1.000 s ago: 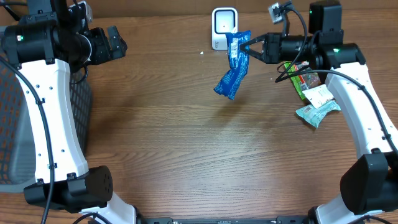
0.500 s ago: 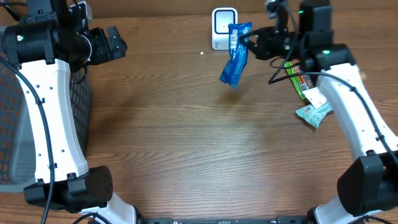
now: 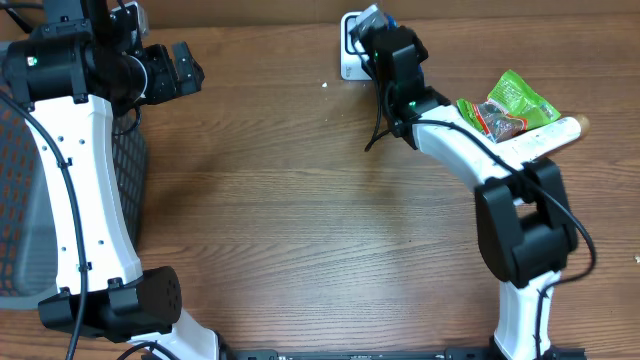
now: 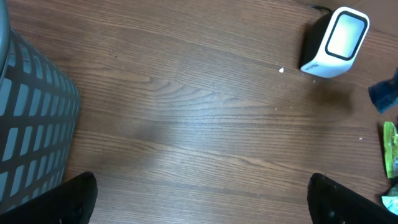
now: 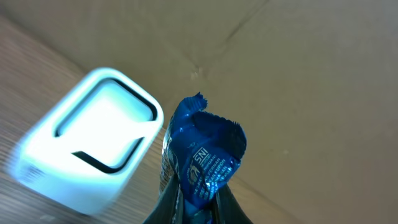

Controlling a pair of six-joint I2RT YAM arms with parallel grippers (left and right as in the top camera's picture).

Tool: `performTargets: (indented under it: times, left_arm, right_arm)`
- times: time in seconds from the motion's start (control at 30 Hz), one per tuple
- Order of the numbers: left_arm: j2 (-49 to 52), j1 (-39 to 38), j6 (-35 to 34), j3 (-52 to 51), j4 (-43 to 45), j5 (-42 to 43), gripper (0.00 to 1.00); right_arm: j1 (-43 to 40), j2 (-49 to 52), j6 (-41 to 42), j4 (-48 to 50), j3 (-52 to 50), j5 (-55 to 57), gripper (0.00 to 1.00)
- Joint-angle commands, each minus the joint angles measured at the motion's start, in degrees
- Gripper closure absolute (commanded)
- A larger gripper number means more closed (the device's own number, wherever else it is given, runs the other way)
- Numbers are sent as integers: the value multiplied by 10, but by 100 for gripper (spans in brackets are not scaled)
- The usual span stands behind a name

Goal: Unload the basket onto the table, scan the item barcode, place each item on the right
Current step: 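Hold the blue packet in front of the scanner with the right gripper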

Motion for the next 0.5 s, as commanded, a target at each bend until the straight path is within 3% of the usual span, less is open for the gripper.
performTargets:
  times: [0.0,0.17,0.47]
  left_arm:
    - [0,-4,5,0,1,-2,0]
    - [0,-4,5,0,0,-2,0]
    - [0,-4,4,0,0,-2,0]
  right_arm:
    - [-6,22,-153,81,7,26,96]
    - [-7,38,-311,100,7,-66,96]
    - [-8,81,-350,190,7,-105,96]
